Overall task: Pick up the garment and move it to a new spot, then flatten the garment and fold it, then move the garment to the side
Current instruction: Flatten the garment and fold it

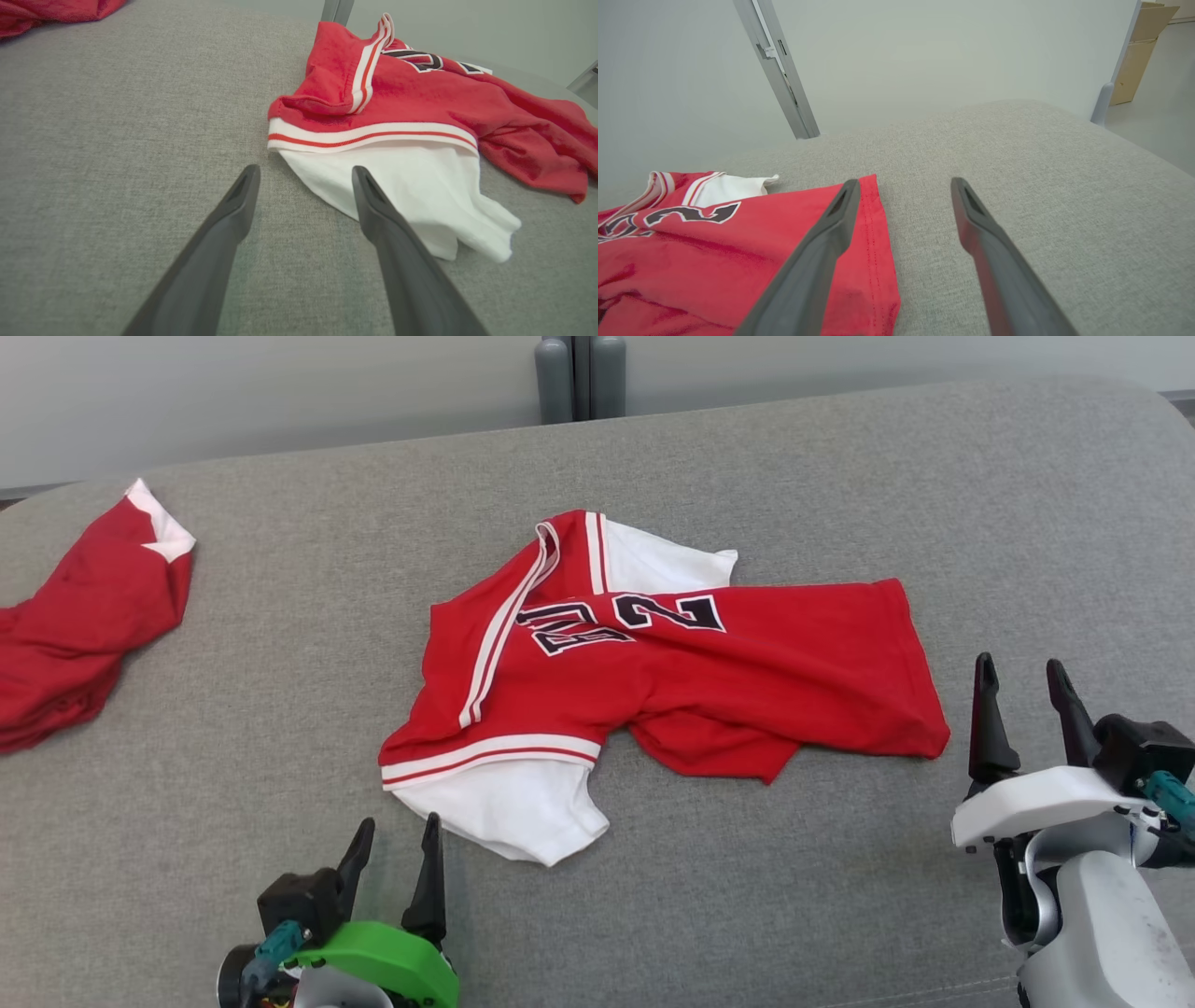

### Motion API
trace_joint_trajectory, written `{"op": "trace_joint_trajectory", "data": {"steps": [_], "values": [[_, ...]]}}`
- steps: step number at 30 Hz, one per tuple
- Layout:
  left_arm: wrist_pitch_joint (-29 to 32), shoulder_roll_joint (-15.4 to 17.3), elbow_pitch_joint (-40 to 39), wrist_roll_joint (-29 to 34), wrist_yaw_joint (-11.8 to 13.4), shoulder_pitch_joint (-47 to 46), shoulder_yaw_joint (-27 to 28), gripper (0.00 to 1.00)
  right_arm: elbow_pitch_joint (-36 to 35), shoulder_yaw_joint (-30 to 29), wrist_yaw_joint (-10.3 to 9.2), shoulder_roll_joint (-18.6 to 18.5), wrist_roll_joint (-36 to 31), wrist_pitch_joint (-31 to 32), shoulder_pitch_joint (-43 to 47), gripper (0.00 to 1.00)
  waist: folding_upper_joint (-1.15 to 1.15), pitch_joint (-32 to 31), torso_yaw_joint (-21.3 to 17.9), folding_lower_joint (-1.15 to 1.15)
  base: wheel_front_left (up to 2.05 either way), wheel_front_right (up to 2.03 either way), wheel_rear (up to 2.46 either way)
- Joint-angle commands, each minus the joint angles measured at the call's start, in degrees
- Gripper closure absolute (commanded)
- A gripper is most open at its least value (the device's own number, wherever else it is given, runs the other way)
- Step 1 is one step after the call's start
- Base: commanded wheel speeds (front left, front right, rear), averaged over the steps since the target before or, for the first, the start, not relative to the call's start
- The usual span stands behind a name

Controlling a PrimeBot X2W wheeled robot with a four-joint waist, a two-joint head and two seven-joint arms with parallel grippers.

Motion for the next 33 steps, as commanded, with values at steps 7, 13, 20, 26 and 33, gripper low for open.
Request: {"op": "trace_joint_trajectory", "data": {"steps": [7, 13, 20, 26, 33], "values": [[0.90, 0.57, 7.55, -1.04, 1.44, -7.36, 1.30, 0.00, -5.71, 1.29, -0.06, -0.12, 0.44, -0.22, 1.82, 0.00, 0.00, 1.44, -1.99, 0.00, 0.00, 0.00, 0.00], [1.83, 1.67, 12.74, -1.55, 0.86, -12.13, 1.79, 0.44, -7.68, 2.34, -0.06, -0.14, 0.38, -0.22, 2.05, 0.00, 0.00, 2.11, -3.09, 0.00, 0.00, 0.00, 0.00], [0.99, 2.26, 13.48, -0.60, -1.21, -13.32, -0.15, 1.00, -8.50, 1.51, -0.06, -0.14, -0.22, -0.23, 3.06, 0.00, 0.00, 1.27, -2.47, 0.00, 0.00, 0.00, 0.00], [0.03, 3.68, 6.98, 1.68, -0.50, -9.87, -1.60, 1.00, -8.34, 1.50, -0.06, -0.15, 0.07, -0.23, 3.86, 0.00, 0.00, -0.53, -0.56, 0.00, 0.00, 0.00, 0.00], [5.58, 7.94, -9.70, 4.13, 4.15, -1.92, -1.67, 1.00, -8.09, 1.56, -0.06, -0.14, 0.38, -0.23, 4.75, 0.00, 0.00, -1.83, 1.01, 0.00, 0.00, 0.00, 0.00]]}}
